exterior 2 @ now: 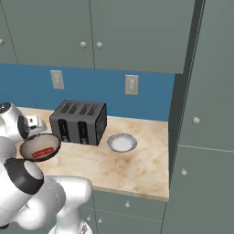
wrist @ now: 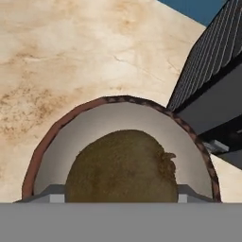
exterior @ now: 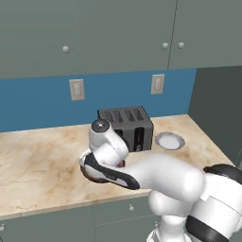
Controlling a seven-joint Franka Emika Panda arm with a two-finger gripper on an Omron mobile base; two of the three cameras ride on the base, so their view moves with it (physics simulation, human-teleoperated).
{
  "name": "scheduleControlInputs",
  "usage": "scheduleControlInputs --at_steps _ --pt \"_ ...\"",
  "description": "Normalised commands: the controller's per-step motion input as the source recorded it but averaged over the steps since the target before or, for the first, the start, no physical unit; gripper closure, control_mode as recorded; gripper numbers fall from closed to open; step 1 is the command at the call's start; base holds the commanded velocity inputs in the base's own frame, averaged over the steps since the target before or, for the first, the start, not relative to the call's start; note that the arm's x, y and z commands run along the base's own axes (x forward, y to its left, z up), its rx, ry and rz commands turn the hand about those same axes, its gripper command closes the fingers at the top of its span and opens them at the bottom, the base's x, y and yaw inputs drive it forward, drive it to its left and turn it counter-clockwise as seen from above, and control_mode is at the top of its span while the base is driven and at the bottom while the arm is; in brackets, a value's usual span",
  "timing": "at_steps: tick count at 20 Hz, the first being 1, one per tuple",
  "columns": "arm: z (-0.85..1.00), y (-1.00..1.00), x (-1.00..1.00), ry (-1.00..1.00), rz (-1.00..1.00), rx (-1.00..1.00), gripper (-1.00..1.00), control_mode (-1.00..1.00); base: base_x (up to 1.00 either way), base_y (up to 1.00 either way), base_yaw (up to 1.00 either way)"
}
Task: Remove the kiwi from the bowl and place it on the small plate. Then place the bowl with only the steak in the microwave, close the door, and press the start button to microwave the steak.
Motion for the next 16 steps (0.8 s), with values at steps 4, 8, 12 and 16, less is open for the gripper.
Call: scheduleControlInputs --at_steps 4,8,12,16 --pt "0.83 -0.73 0.0 -0.11 0.0 0.0 1.0 -1.0 0.0 0.0 0.0" --pt "0.54 -0.92 -0.01 -0.03 0.0 0.04 1.0 -1.0 0.0 0.0 0.0" --pt "0.17 -1.0 -0.15 0.0 -0.02 0.15 1.0 -1.0 0.0 0.0 0.0" --pt "0.0 -1.0 -0.25 0.0 -0.04 0.23 1.0 -1.0 0.0 0.0 0.0"
